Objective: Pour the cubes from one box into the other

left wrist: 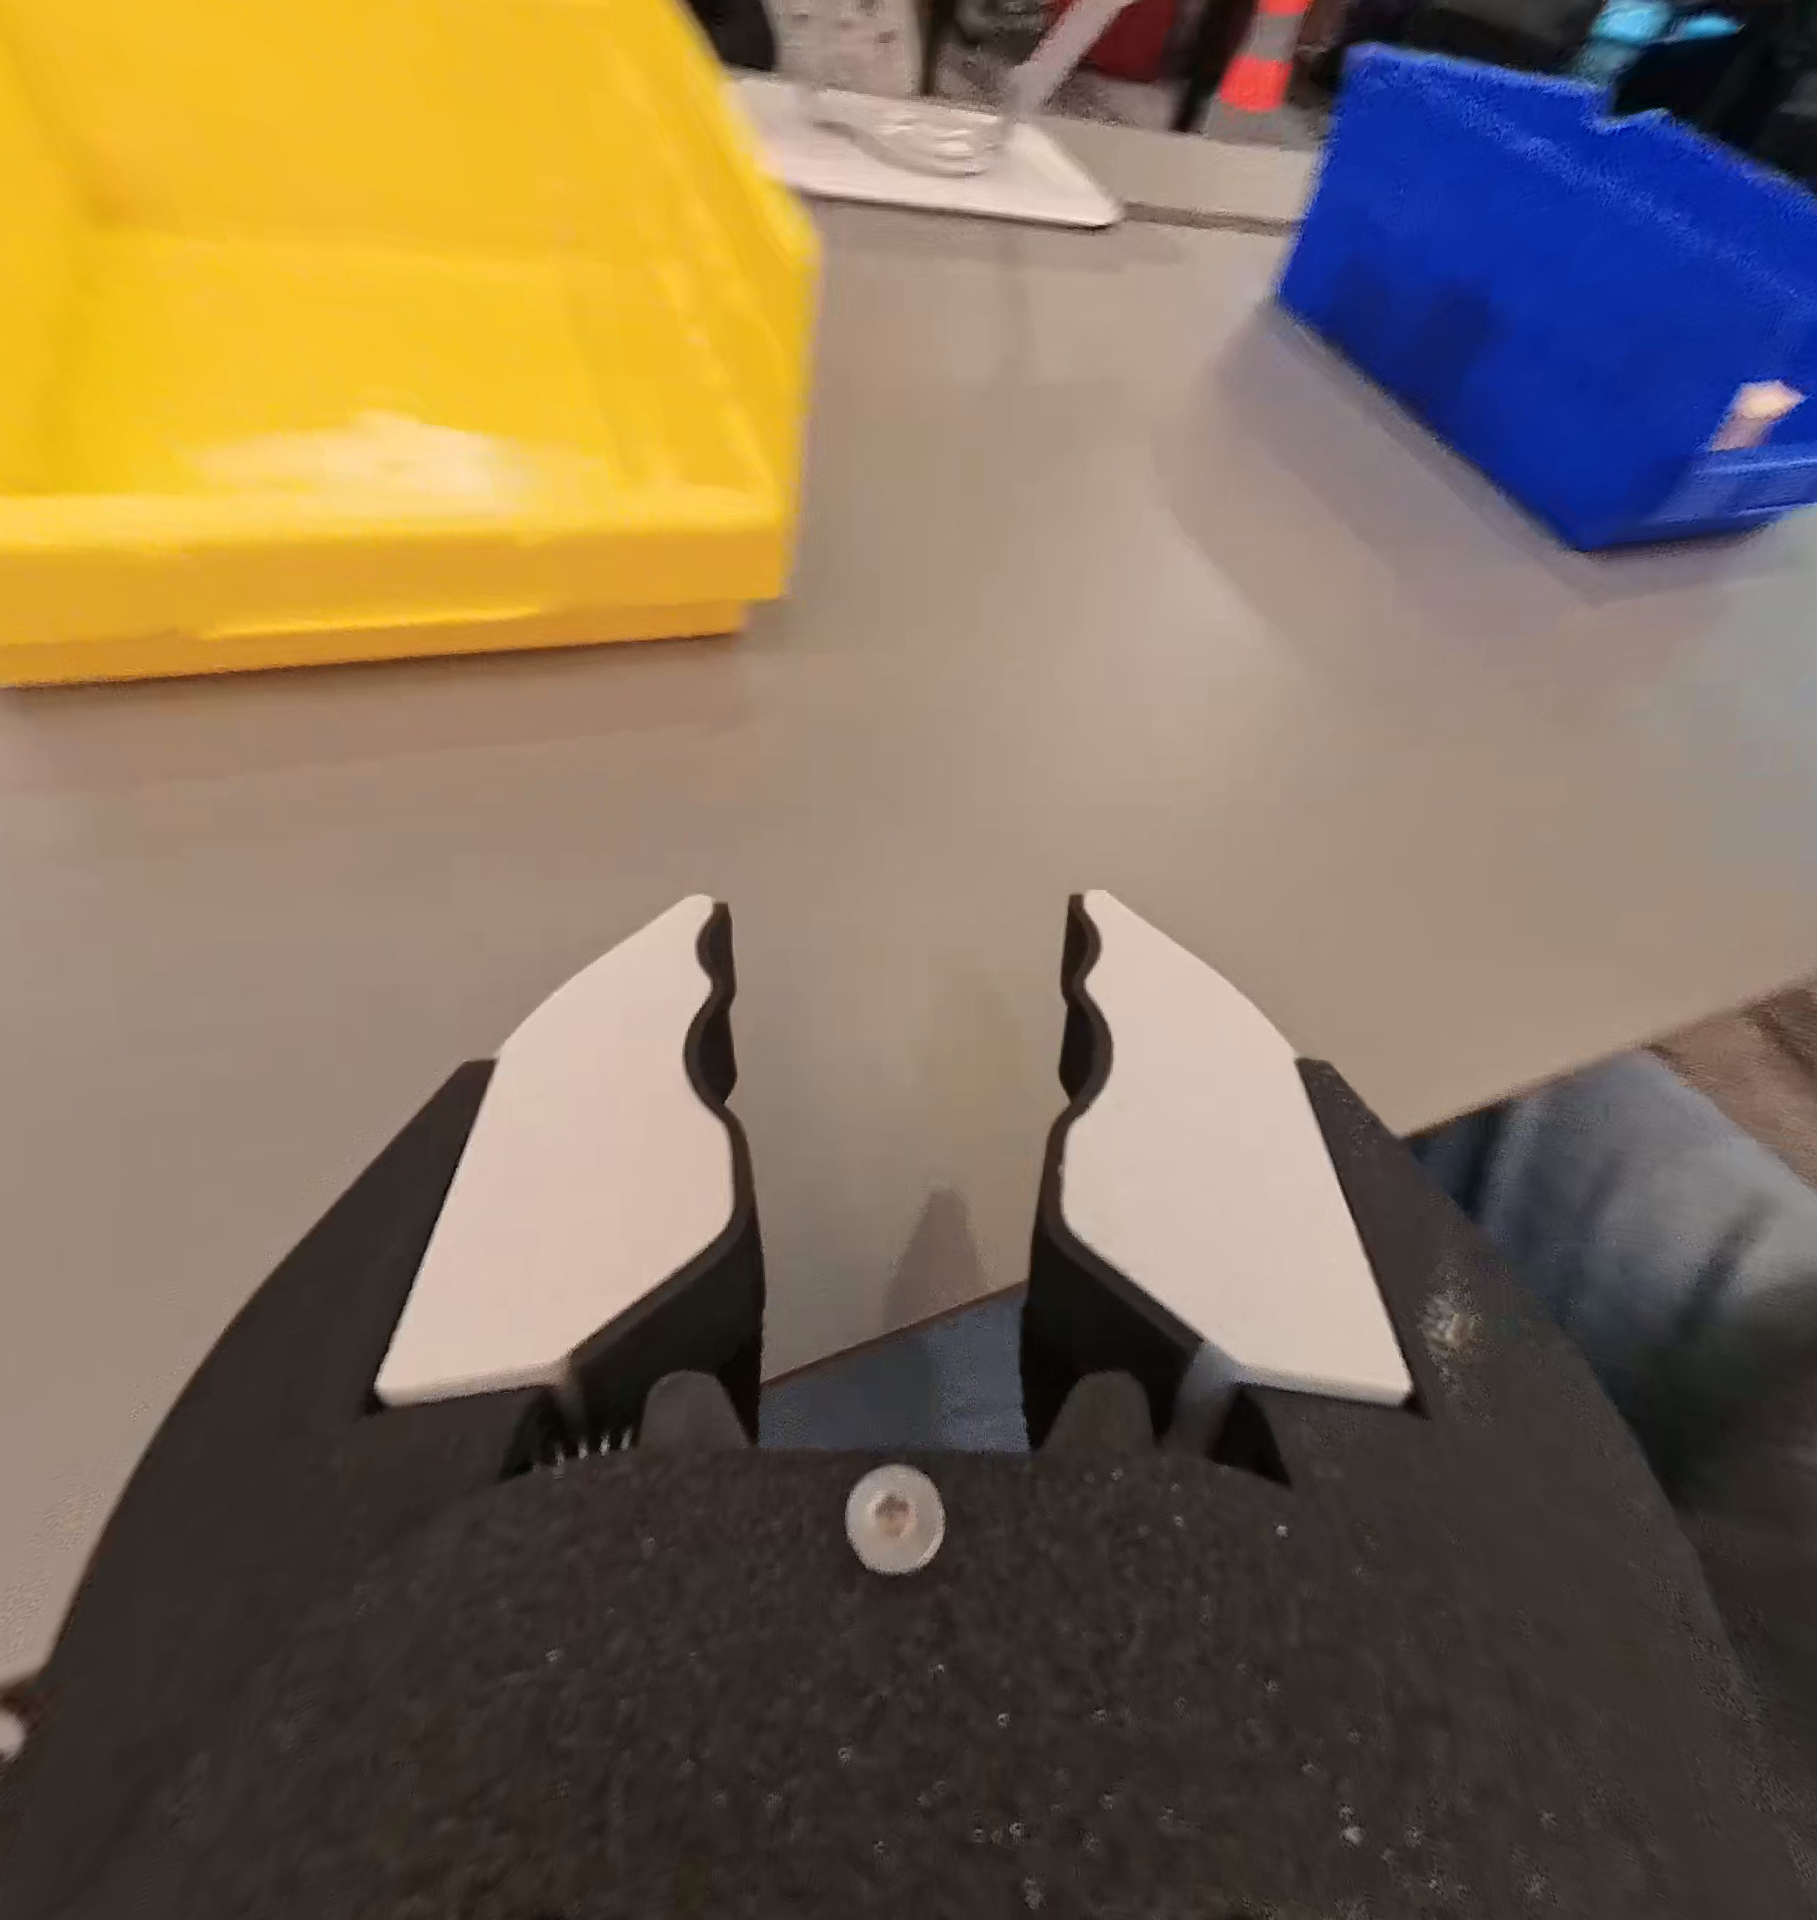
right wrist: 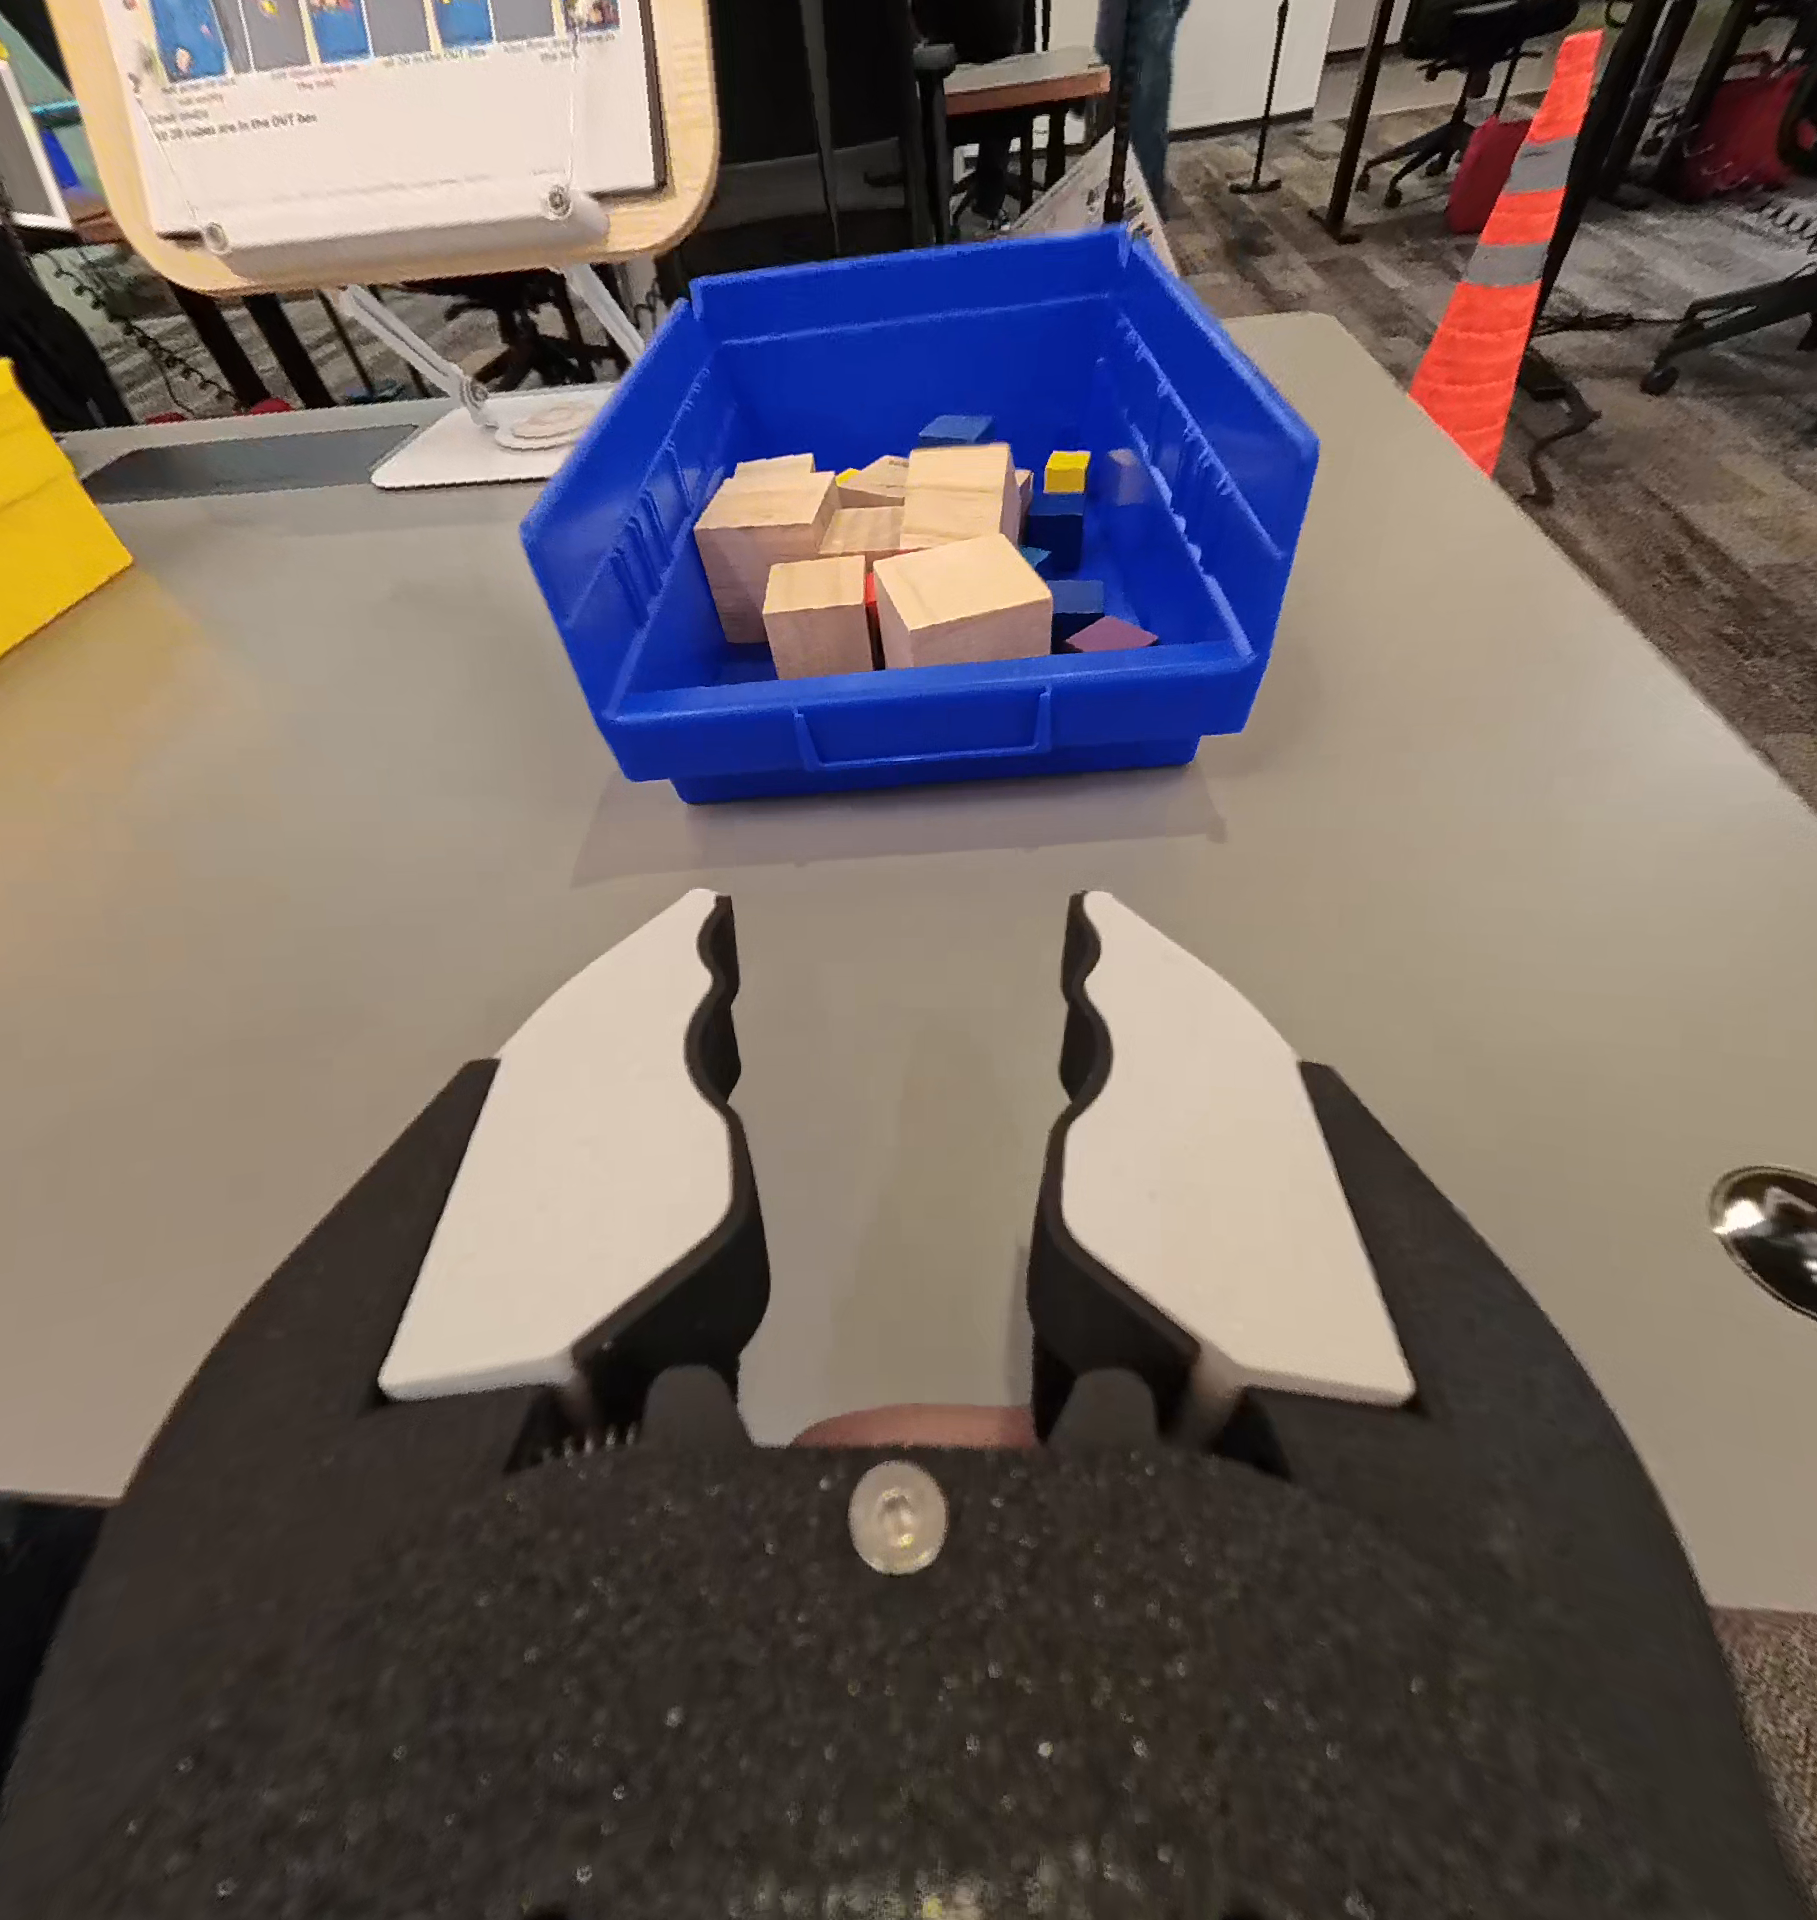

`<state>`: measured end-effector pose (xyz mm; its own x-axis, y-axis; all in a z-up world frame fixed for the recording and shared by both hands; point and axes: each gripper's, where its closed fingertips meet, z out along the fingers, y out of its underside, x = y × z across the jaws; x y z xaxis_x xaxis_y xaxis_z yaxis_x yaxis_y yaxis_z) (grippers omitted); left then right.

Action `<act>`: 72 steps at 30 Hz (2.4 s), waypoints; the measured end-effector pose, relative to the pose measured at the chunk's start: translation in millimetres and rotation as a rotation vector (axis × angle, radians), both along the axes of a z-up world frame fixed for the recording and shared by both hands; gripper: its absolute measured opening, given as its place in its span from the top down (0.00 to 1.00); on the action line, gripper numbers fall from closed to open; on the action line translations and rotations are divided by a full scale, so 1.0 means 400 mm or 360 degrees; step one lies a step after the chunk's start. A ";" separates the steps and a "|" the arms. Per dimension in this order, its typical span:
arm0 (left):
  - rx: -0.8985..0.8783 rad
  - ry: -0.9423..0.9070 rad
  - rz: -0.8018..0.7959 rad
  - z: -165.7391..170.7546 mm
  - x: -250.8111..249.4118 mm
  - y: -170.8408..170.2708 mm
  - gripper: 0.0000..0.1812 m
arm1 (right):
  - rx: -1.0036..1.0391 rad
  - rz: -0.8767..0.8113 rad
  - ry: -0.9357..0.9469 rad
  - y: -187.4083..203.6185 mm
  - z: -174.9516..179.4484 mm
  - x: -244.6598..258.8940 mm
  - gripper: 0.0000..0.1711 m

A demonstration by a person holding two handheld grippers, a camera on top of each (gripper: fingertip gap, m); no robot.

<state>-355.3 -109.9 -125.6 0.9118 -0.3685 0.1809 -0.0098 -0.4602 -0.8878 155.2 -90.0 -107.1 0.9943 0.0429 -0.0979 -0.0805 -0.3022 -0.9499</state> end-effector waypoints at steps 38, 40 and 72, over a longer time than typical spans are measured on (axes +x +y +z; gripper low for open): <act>0.0009 0.0246 0.0089 -0.019 0.873 0.435 0.98 | -0.0264 -0.0377 0.0156 0.285 -0.071 0.066 0.98; -0.0004 0.0226 0.0106 -0.008 0.838 0.425 0.98 | -0.0266 -0.0364 0.0067 0.280 -0.053 0.032 0.99; -0.0169 -0.0137 0.0330 0.030 -0.125 0.093 0.60 | -0.0011 0.0735 -0.0001 0.146 0.078 -0.667 0.68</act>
